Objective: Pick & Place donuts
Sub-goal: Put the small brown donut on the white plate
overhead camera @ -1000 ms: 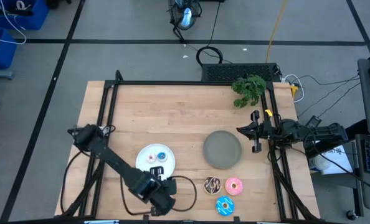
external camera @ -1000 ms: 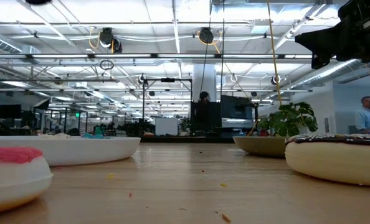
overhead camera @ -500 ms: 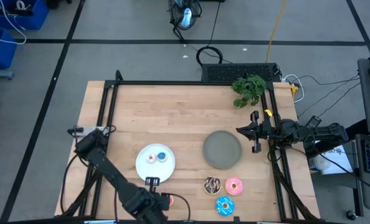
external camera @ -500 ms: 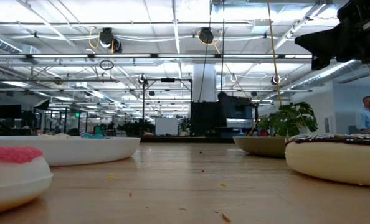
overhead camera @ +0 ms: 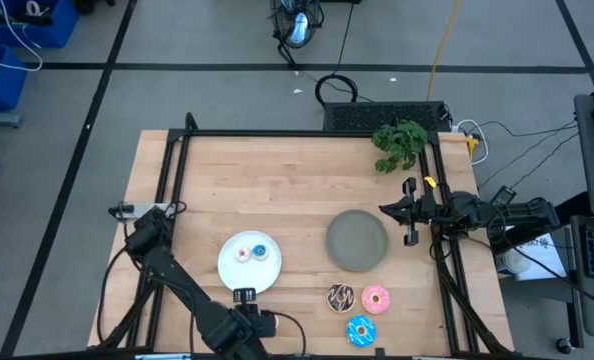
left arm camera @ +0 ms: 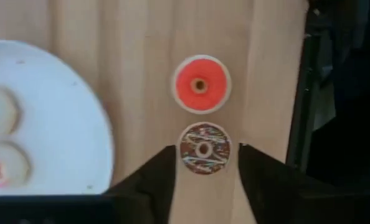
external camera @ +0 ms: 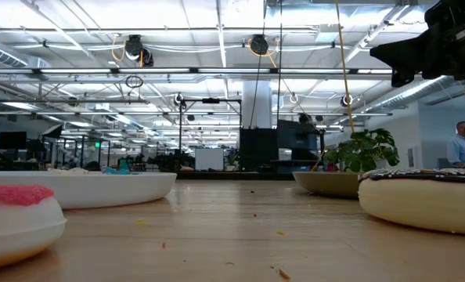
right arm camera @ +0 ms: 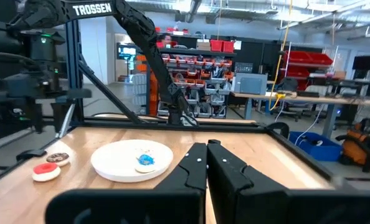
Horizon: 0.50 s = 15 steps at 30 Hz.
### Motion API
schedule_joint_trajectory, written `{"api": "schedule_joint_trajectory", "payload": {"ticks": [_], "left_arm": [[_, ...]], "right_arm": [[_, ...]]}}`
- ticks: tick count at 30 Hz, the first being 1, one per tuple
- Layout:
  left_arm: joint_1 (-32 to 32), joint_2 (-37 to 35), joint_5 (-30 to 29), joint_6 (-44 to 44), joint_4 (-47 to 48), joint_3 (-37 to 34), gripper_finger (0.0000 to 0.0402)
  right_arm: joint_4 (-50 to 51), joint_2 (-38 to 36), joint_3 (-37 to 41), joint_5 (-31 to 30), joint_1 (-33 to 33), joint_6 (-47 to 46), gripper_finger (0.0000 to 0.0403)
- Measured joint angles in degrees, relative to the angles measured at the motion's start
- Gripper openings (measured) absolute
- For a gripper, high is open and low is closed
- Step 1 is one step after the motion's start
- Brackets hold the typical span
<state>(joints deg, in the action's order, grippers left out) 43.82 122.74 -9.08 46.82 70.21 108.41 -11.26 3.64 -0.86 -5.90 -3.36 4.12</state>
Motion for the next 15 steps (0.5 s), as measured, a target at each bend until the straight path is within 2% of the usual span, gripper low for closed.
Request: {"api": "schedule_joint_trajectory", "payload": {"ticks": [5, 8, 15], "left_arm": [[0.6, 2.5, 0.3, -2.9, -0.9, 0.0, 0.0254], [0.4, 3.9, 2.5, -3.1, -0.7, 0.0, 0.0289], [0.0, 5.7, 3.7, -3.1, -0.7, 0.0, 0.0341]], "right_arm": [[-0.1, 0.0, 0.0, 0.0, 0.0, 1.2, 0.0], [-0.5, 0.0, 0.0, 0.0, 0.0, 1.3, 0.0], [-0.5, 0.0, 0.0, 0.0, 0.0, 1.1, 0.0]]}}
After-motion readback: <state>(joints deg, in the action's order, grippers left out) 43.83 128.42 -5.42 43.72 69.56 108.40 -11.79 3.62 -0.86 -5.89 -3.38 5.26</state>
